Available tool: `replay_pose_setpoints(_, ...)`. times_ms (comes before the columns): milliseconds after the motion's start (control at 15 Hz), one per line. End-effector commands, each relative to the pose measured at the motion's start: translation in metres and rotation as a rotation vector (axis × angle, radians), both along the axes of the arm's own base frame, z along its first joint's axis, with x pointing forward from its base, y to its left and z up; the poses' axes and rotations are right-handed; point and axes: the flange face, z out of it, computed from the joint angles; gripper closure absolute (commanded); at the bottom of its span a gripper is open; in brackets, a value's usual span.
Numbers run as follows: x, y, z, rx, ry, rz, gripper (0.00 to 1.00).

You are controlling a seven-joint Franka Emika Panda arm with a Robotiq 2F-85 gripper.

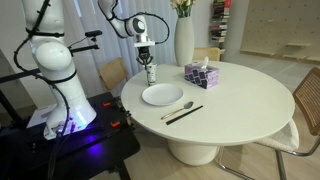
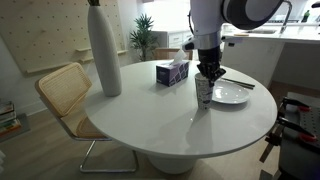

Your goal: Move the white cup to the left of the white plate

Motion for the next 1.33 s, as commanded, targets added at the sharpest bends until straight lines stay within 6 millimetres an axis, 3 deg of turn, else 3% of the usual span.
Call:
replay_pose_setpoints(0, 0.0039, 0.0048, -0.0009, 0.008, -0.010, -0.004, 1.00)
replay_pose_setpoints(267, 0.0031, 0.0049, -0.0037, 0.004, -0.004, -0.005, 1.00)
replay_pose_setpoints(333, 0.0031, 0.0052, -0.0039, 0.002, -0.002, -0.006, 0.73)
replay_pose_setpoints(400, 0.0032, 0.0053, -0.0040, 0.003, -0.002, -0.008, 0.72)
replay_pose_setpoints(1000, 0.0041, 0.0070, -0.0041, -0.001, -0.005, -0.011, 0.06)
replay_pose_setpoints(1067, 0.0045, 0.0070, -0.0038, -0.001, -0.005, -0.013, 0.00)
replay_pose_setpoints(1267, 0.0061, 0.0071, -0.0021, 0.000, -0.008, -0.017, 0.00)
